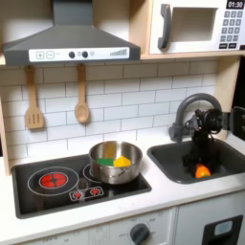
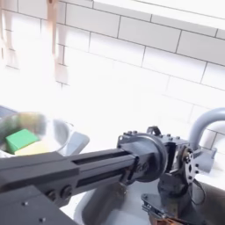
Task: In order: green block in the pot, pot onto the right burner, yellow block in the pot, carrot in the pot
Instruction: 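Take the carrot out of the sink and put it in the pot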
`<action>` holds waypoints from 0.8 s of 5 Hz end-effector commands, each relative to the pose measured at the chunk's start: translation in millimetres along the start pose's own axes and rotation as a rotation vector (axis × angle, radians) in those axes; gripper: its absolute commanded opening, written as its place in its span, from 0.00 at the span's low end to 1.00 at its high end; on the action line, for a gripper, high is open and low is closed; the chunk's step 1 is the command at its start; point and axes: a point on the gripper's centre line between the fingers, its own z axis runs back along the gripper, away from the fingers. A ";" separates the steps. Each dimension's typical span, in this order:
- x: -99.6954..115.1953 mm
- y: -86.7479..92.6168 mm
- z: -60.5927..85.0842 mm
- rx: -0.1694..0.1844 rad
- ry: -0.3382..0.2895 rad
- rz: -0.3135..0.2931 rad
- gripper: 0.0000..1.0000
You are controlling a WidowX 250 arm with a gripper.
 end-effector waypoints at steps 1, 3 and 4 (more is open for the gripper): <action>6.4 -1.4 11.8 -0.013 -0.001 -0.013 0.00; 15.0 11.1 32.0 -0.013 -0.034 0.041 0.00; 15.4 10.2 53.0 -0.008 -0.073 0.043 0.00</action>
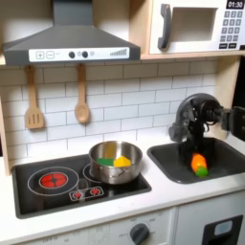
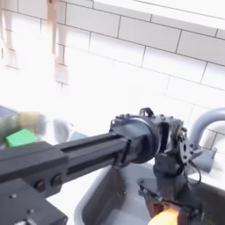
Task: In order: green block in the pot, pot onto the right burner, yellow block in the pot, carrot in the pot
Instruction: 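Take the carrot out of the sink and put it in the pot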
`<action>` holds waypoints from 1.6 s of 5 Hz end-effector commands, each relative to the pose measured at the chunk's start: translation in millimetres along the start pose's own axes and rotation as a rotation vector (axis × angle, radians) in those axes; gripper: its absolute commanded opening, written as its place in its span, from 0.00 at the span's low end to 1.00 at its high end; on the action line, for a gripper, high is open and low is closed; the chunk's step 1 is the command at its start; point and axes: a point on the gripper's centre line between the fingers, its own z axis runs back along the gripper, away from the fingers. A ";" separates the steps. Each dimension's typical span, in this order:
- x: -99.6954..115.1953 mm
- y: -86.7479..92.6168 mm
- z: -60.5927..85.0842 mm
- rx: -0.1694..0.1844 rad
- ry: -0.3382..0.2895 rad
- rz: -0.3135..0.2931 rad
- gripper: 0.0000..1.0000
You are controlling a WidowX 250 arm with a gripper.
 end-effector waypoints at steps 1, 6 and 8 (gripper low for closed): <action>2.5 4.5 39.8 0.011 -0.072 0.019 0.00; -27.2 23.7 116.1 0.077 -0.229 0.100 0.00; -31.9 39.9 125.1 0.112 -0.256 0.153 0.00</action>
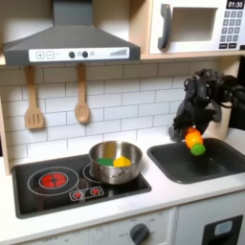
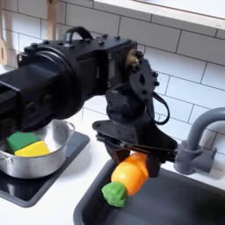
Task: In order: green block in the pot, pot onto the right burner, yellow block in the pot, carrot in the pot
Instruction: 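Take the carrot out of the sink and put it in the pot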
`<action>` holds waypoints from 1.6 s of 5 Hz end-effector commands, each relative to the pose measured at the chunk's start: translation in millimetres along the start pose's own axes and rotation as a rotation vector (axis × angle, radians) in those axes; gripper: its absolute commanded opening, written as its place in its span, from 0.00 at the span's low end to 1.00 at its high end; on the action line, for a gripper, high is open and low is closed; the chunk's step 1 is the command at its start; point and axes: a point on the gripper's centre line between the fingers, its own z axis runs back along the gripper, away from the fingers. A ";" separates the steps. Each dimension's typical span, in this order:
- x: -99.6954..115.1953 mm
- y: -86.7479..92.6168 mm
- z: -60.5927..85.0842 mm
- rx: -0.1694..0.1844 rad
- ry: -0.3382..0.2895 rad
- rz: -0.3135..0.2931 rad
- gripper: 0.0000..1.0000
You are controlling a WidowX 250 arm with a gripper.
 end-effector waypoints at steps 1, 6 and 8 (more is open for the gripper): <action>4.8 22.3 6.3 0.074 -0.043 0.072 0.00; 21.1 72.2 20.3 0.162 -0.118 0.189 0.00; 22.0 97.3 16.4 0.204 -0.117 0.264 0.00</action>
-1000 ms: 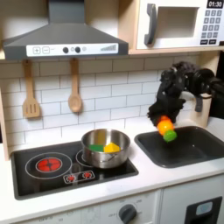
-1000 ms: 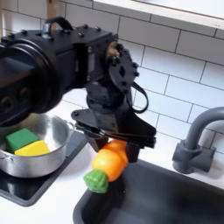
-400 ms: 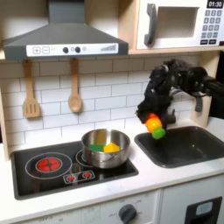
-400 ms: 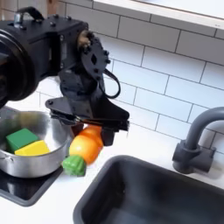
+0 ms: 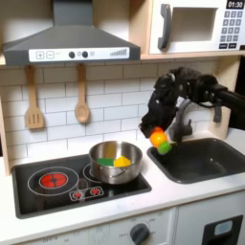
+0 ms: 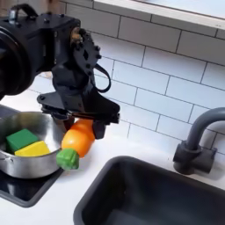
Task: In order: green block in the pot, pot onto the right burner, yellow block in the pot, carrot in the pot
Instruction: 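Take the carrot out of the sink and put it in the pot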
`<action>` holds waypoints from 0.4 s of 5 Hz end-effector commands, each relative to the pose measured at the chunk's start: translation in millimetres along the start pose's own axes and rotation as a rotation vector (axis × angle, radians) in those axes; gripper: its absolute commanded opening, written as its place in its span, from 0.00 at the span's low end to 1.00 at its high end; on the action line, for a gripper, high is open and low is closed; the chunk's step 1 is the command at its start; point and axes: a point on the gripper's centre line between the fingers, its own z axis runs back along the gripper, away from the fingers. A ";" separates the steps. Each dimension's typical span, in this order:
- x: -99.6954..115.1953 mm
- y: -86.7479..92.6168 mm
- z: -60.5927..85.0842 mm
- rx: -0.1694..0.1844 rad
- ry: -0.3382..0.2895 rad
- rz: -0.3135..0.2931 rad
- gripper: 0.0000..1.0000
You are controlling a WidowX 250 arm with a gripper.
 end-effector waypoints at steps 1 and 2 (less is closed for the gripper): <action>13.5 20.9 -1.5 0.037 -0.026 0.082 0.00; 15.2 26.1 -5.8 0.056 -0.024 0.098 0.00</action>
